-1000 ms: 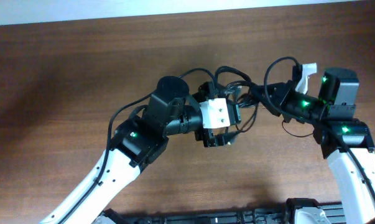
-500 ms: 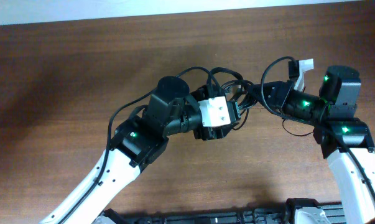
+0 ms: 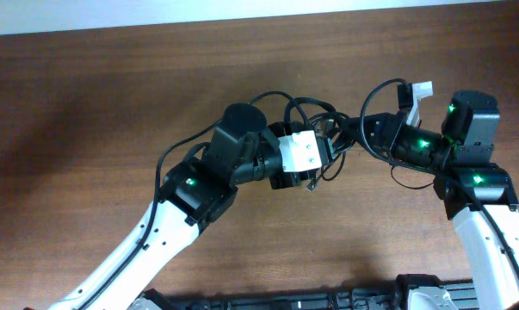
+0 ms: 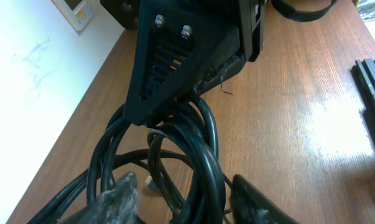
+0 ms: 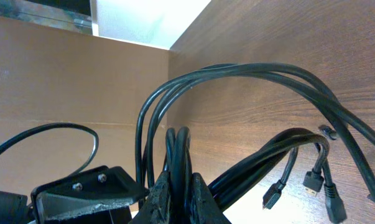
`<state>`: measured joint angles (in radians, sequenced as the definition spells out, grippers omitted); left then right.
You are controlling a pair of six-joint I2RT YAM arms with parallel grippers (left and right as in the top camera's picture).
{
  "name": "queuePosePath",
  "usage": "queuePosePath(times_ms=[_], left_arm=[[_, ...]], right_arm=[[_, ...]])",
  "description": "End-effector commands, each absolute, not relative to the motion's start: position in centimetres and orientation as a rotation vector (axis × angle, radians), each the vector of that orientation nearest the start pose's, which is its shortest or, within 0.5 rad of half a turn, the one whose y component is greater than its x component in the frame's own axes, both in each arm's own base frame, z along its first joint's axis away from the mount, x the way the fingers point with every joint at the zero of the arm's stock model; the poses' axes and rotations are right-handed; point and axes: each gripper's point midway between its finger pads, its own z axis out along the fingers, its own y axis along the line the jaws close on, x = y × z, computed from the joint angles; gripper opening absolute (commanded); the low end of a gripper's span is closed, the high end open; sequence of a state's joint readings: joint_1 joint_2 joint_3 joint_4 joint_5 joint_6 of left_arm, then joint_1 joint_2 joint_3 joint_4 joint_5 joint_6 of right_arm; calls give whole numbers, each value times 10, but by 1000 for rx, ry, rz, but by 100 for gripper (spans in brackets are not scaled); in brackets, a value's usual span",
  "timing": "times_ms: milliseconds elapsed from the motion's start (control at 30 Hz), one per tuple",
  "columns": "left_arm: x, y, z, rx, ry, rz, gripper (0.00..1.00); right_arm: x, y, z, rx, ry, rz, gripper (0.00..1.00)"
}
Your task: Untangle cables
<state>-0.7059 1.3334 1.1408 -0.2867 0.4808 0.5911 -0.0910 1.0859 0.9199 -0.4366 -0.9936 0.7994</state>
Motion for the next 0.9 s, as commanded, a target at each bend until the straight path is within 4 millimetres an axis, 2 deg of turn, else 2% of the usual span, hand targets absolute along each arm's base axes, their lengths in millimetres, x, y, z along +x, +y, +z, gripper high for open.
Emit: queuePosePath(times_ms=[0, 233, 367, 533, 733, 867], left_arm=[[261, -329, 281, 1459, 1407, -556, 35], [262, -330, 284, 1453, 1397, -554, 9], [263, -330, 285, 1451, 1392, -553, 0], [264, -330, 285, 1443, 1398, -554, 0], [267, -333, 296, 1356, 1430, -608, 0], [279, -331, 302, 1228, 1514, -627, 0]], right_arm=[[296, 122, 282, 294, 2165, 1497, 4], [296, 123, 282, 294, 2165, 1498, 4], [296, 123, 282, 294, 2165, 1498, 4], [296, 122, 282, 285, 2163, 1492, 4], [296, 122, 282, 272, 2161, 1486, 9], [296, 122, 282, 272, 2161, 1487, 23]])
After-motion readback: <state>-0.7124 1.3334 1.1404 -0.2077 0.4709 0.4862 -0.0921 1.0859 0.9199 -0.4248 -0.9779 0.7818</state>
